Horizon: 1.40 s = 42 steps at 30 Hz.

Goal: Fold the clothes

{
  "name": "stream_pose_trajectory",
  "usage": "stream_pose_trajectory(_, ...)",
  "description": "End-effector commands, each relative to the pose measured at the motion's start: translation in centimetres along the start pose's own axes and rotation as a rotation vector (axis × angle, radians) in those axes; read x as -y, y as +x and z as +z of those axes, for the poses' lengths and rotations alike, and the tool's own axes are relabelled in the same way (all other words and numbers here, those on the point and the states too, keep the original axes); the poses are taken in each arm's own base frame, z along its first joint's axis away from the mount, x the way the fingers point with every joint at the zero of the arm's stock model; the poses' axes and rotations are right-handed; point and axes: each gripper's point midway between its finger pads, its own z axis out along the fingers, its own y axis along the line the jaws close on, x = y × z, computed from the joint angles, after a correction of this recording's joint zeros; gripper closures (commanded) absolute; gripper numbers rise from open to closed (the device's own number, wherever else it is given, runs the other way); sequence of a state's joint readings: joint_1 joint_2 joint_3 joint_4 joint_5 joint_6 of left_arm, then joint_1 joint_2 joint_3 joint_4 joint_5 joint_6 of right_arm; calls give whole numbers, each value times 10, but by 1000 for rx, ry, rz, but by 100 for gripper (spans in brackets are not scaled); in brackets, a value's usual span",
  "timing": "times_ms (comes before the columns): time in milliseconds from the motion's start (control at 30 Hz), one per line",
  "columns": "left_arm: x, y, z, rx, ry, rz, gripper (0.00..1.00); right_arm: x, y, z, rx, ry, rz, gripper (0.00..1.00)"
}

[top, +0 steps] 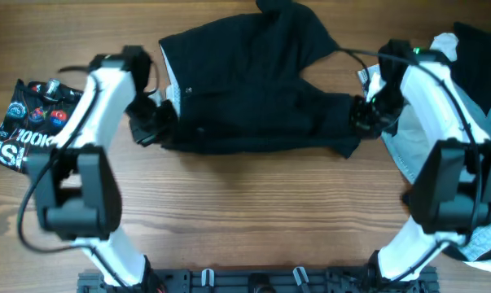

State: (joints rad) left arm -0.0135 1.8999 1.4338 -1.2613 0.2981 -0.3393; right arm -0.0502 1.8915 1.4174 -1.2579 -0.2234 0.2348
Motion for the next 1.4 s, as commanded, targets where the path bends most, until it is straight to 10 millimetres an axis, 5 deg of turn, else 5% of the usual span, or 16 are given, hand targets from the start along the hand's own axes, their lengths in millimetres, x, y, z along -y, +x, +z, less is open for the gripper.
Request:
stream_pose_trajectory(0,-63,14,-18,74,-82,-78,96,44,24,-15,112,124,66,96)
stream_pose_trajectory(133,-67,45,-28,108,-61,-68,96,44,74,-11,136,84,75,96)
stream_pose_trajectory(233,-66,56,-41,142,-48,-64,95,46,89,-14,168,69,122,91)
stream_pose_trajectory(267,-67,59,-42,141,-48,-64,76,45,89,-16,182,63,142,82)
stream_pose_trajectory(300,-68,60,-42,138,-53,-66,46,45,89,-18,195,57,161,66)
stream_pose_trajectory(333,-67,60,-42,140,-52,-65,27,44,86,-19,208,53,160,64)
stream_pose_trajectory(433,-64,49,-44,182,-38,-55,18,40,72,-23,265,36,147,55)
stream_pose_trajectory(500,-55,25,-49,281,-4,-30,2,34,55,-30,337,8,133,54)
stream_pose_trajectory(533,-49,9,-55,349,20,-13,0,28,48,-33,361,-23,118,45)
stream_pose_trajectory(733,-6,-70,-79,634,176,97,0,-12,23,-50,468,-200,-79,39)
stream_pose_trajectory(833,19,-98,-64,640,288,160,0,-14,21,-52,480,-211,-86,39)
stream_pose_trajectory(1033,52,-165,-22,710,463,256,19,-13,22,-51,471,-210,-79,40)
stream_pose_trajectory(1200,69,-193,-11,795,450,290,31,-13,24,-50,461,-215,-52,39)
stream_pose_trajectory(1367,61,-213,-1,856,328,241,38,-13,24,-50,459,-214,-53,39)
